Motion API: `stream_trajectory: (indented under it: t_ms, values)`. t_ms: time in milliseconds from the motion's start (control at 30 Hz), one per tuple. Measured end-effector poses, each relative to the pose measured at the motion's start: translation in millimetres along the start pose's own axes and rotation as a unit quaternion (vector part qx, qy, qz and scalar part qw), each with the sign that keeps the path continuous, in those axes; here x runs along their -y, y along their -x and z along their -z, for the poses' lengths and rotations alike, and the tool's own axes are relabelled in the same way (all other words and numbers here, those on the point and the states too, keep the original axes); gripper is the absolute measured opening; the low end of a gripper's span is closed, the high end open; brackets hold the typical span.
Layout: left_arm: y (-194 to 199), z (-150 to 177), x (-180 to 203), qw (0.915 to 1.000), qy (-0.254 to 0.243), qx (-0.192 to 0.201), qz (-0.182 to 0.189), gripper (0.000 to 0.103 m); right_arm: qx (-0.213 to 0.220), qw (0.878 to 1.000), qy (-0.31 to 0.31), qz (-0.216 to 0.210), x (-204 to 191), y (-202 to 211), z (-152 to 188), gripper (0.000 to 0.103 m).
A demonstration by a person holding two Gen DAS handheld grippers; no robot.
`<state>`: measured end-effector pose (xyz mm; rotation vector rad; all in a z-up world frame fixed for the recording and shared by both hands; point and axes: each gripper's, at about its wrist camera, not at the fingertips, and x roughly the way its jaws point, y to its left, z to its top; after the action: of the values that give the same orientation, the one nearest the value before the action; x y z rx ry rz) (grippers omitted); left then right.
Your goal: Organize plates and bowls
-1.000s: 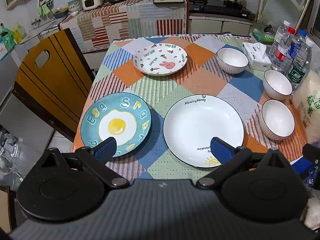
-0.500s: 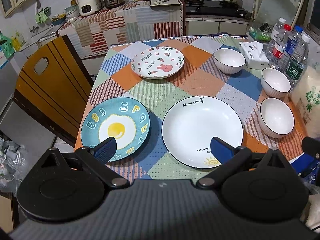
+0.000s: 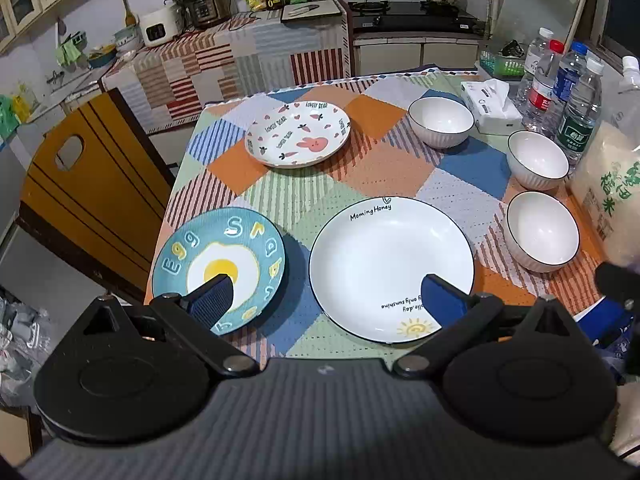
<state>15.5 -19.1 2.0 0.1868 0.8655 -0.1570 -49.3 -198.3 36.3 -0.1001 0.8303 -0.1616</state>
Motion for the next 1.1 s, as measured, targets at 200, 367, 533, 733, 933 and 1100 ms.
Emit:
stream_trajectory:
  t_ms: [200, 367, 533, 733, 933, 1100]
  values:
    - [-7.6, -13.3, -4.7, 0.9998, 0.001, 0.004, 0.021, 0.102, 0.083, 0.99, 0.114, 0.013, 8.5, 30.4, -20.7, 0.103]
    - [-34.9, -19.1, -17.5, 0.9976, 0.023, 0.005, 0.066, 0.101, 0.126, 0.968, 0.216, -0.02, 15.9, 26.6, -41.9, 0.103]
    - [-72.8, -3.9, -33.8, 0.9892, 0.104, -0.012, 0.102, 0.1, 0.104, 0.959, 0.233, -0.121, 11.5, -9.1, -48.9, 0.093]
    - [-118.2, 22.4, -42.2, 0.985, 0.125, -0.063, 0.101, 0.088, 0.028, 0.956, 0.187, -0.222, -2.6, -54.4, -25.8, 0.085]
    - [-139.6, 40.9, -31.8, 0.9913, 0.082, -0.082, 0.062, 0.079, -0.09, 0.958, 0.088, -0.258, -12.6, -120.4, -7.3, 0.073]
    - [-153.2, 43.2, -30.9, 0.9896, 0.091, -0.085, 0.073, 0.071, -0.168, 0.948, -0.011, -0.271, -2.7, -174.4, 23.4, 0.068]
